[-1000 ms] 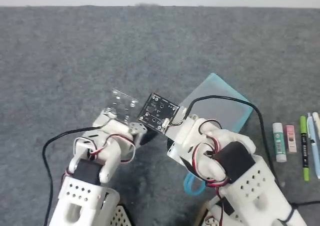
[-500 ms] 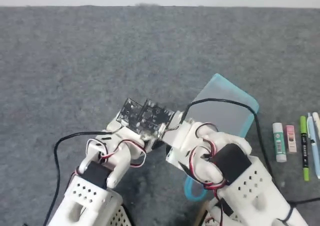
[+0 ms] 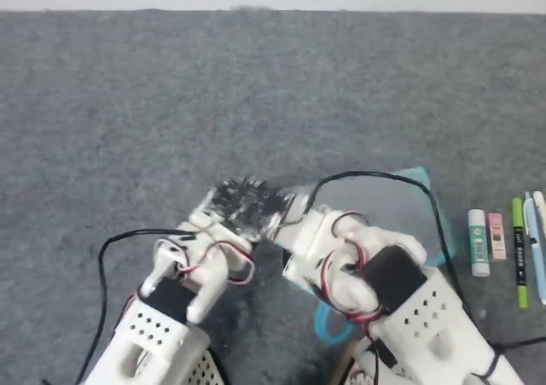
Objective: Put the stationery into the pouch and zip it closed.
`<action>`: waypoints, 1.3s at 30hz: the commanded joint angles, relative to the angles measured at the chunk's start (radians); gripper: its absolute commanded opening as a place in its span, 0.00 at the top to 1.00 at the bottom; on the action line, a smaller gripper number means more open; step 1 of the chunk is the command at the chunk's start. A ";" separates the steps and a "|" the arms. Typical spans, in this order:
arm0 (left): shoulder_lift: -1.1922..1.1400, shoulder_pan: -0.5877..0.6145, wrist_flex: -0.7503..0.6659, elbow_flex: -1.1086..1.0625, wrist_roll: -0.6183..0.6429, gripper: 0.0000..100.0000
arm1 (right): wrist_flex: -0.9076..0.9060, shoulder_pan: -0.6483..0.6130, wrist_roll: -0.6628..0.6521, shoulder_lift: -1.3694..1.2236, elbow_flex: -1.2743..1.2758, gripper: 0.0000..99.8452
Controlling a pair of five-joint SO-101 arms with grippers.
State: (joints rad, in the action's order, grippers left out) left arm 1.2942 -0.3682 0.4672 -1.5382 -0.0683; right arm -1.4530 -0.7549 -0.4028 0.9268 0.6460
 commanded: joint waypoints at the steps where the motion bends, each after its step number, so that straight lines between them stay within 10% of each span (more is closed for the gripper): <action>1: 0.015 0.207 -0.040 0.024 0.018 1.00 | -0.031 0.133 -0.046 0.042 -0.014 0.99; 13: 0.018 0.270 0.097 0.050 0.017 0.99 | 0.019 0.289 -0.035 0.062 -0.012 0.99; 25: 0.012 0.135 0.094 0.047 0.011 0.79 | 0.012 0.047 0.005 0.160 0.028 0.99; 39: 0.017 0.080 -0.002 -0.007 0.017 0.99 | -0.048 0.248 -0.083 0.259 0.074 0.99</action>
State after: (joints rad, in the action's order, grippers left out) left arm 1.2942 -0.2808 0.5010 -1.5643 -0.0652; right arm -1.4991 -0.5846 -0.4565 1.2075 0.7273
